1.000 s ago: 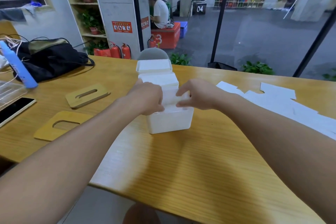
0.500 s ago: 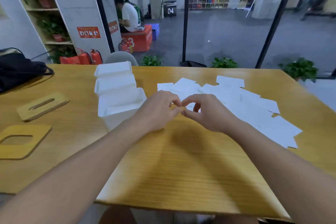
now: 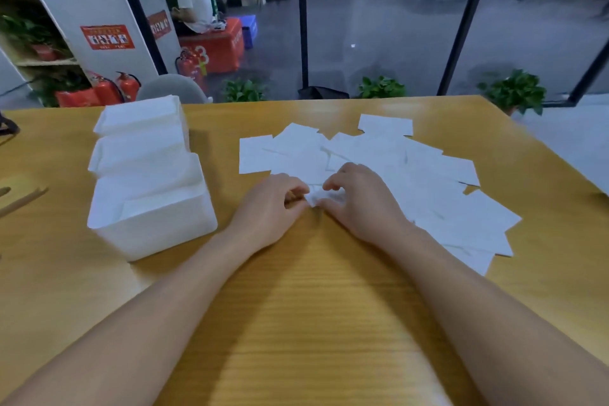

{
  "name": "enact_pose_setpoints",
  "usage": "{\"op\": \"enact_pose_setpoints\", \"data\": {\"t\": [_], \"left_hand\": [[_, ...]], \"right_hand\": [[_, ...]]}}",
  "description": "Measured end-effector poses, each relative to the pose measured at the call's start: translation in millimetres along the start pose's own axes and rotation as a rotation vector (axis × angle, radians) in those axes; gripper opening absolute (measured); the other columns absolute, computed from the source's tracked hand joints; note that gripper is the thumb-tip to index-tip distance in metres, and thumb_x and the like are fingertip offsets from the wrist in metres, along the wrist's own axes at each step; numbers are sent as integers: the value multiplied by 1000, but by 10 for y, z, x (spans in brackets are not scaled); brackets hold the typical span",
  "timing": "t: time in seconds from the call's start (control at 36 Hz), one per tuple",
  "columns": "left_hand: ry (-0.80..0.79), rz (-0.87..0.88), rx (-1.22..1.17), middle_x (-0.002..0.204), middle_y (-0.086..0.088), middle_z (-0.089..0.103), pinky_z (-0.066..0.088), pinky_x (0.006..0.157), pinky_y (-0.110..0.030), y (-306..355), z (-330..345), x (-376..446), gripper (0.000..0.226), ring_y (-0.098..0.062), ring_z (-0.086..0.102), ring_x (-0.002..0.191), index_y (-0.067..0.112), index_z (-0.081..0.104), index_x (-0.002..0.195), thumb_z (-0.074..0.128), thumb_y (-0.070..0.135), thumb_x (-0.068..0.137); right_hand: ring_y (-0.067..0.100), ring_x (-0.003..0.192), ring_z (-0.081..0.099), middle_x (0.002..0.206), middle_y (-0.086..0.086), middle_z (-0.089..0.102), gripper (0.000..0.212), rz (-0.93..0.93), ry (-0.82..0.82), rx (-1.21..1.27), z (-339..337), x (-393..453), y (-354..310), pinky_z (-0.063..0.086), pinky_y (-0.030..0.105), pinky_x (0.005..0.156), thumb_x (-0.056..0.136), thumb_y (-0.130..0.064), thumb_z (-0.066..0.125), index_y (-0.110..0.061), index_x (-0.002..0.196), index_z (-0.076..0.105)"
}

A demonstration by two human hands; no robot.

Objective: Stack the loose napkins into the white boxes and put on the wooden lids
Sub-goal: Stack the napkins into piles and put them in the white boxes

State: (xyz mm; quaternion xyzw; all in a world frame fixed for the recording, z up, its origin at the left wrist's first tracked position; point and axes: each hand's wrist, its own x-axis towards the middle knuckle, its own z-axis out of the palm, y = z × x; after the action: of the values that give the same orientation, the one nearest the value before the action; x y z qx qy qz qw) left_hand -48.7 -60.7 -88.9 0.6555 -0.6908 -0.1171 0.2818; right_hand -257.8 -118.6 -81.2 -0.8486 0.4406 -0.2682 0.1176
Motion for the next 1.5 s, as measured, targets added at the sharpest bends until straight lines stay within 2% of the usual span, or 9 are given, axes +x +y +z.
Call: {"op": "enact_pose_setpoints", "data": {"t": [0.19,0.33,0.61,0.78,0.92,1.11,1.25,1.39,1.5], "left_hand": [[30,40,-35,104,24,62,44,85,-16,-86,76,-26,12,-1,58,104,35,83,105,71,31,103],[-4,25,-56,102,21,62,39,77,-7,-80,60,-5,14,-1,60,97,37,83,104,70,31,104],[-47,10,-145,103,21,65,40,82,-5,-77,-36,-45,12,2,61,101,40,82,103,73,32,103],[-4,-10,-199,102,20,68,44,81,-10,-127,-84,-87,9,0,64,99,36,80,107,74,32,102],[206,-1,-257,109,19,67,41,76,-11,-104,-142,-66,13,-7,65,100,32,77,114,70,26,105],[197,5,-187,126,19,67,45,107,-30,-186,-135,-55,20,-5,55,125,30,73,125,60,32,110],[-39,-70,12,163,20,46,24,128,-42,-252,-66,-59,55,-9,29,154,40,47,159,60,52,107],[30,-55,-4,147,22,57,31,124,-43,-287,-57,-37,43,-9,37,145,41,60,146,66,48,105],[104,-9,5,124,24,68,42,113,-46,-318,-41,-6,18,-11,46,130,38,75,121,70,38,104]], "right_hand": [[29,104,61,115,5,67,26,30,66,-95,161,293,7,50,46,93,97,-28,75,-15,120,79],[31,89,58,98,4,67,10,-22,60,-158,270,336,61,50,50,80,93,-19,72,-11,89,78],[28,73,51,82,2,58,18,-110,71,-333,353,469,110,46,49,69,96,-9,61,-15,80,66],[25,83,54,92,0,58,18,-114,16,-189,276,415,107,47,48,77,105,-15,55,-15,90,65],[13,84,55,98,-10,58,13,-139,-86,-46,29,230,27,48,40,75,109,-24,55,-24,97,60],[9,87,61,107,-14,65,18,-204,-320,109,-223,-130,-9,50,31,74,106,-22,64,-33,91,62],[13,86,62,109,-17,67,7,-166,-135,169,-199,-96,16,52,36,77,103,-26,69,-33,102,71],[4,104,54,124,-17,61,26,-94,-17,114,-80,-56,120,44,24,89,98,-25,77,-29,123,72],[13,121,52,132,-10,60,32,-75,30,58,-9,12,142,43,29,101,97,-26,78,-25,128,74]]}}
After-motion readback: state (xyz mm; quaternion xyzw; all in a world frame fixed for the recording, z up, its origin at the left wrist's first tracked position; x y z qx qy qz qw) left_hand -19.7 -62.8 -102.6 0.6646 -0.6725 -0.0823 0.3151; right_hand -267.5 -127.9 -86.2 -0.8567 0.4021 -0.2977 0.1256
